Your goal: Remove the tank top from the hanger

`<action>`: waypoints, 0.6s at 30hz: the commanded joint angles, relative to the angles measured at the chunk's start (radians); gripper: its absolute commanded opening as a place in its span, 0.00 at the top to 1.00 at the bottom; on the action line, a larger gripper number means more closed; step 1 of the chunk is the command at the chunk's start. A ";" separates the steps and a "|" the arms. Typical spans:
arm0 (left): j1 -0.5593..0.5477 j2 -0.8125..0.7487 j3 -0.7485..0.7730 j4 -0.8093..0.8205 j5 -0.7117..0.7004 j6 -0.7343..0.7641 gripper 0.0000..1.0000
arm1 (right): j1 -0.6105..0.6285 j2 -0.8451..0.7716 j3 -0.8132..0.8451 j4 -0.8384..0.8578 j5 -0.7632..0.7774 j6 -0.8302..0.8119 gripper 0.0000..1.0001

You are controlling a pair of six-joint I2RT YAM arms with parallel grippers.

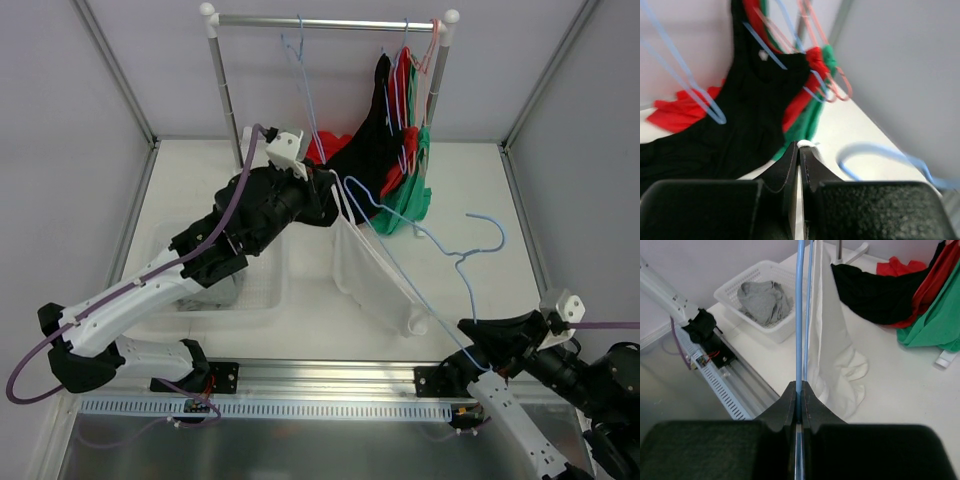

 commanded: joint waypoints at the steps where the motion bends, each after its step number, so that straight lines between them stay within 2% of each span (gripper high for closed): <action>1: 0.008 -0.041 -0.062 0.081 0.257 -0.002 1.00 | 0.001 -0.053 -0.096 0.221 0.116 0.081 1.00; 2: 0.008 -0.061 -0.082 0.094 0.367 -0.007 1.00 | 0.000 -0.073 -0.126 0.324 0.141 0.118 1.00; 4: 0.007 -0.084 -0.148 0.164 0.448 -0.022 1.00 | 0.001 -0.128 -0.218 0.432 0.233 0.153 1.00; 5: 0.007 -0.102 -0.171 0.182 0.533 -0.037 1.00 | 0.000 -0.142 -0.248 0.548 0.258 0.179 1.00; 7: 0.005 -0.115 -0.226 0.222 0.625 -0.045 1.00 | 0.000 -0.168 -0.339 0.678 0.293 0.213 1.00; 8: 0.004 -0.116 -0.243 0.232 0.728 -0.045 1.00 | 0.000 -0.170 -0.375 0.824 0.292 0.239 1.00; 10: 0.001 -0.112 -0.283 0.242 0.822 -0.042 1.00 | 0.000 -0.150 -0.435 0.975 0.286 0.281 1.00; 11: -0.009 -0.100 -0.300 0.253 0.857 -0.040 1.00 | 0.000 -0.134 -0.488 1.126 0.277 0.302 1.00; 12: -0.013 -0.092 -0.314 0.256 0.906 -0.040 1.00 | 0.000 -0.119 -0.515 1.208 0.264 0.339 1.00; 13: -0.016 -0.087 -0.346 0.261 0.923 -0.045 1.00 | 0.000 -0.086 -0.541 1.285 0.258 0.360 1.00; 16: -0.029 -0.051 -0.418 0.299 0.965 -0.068 1.00 | 0.000 -0.020 -0.651 1.669 0.281 0.391 1.00; 18: -0.030 -0.037 -0.457 0.333 0.950 -0.100 1.00 | 0.001 0.013 -0.717 1.807 0.287 0.387 1.00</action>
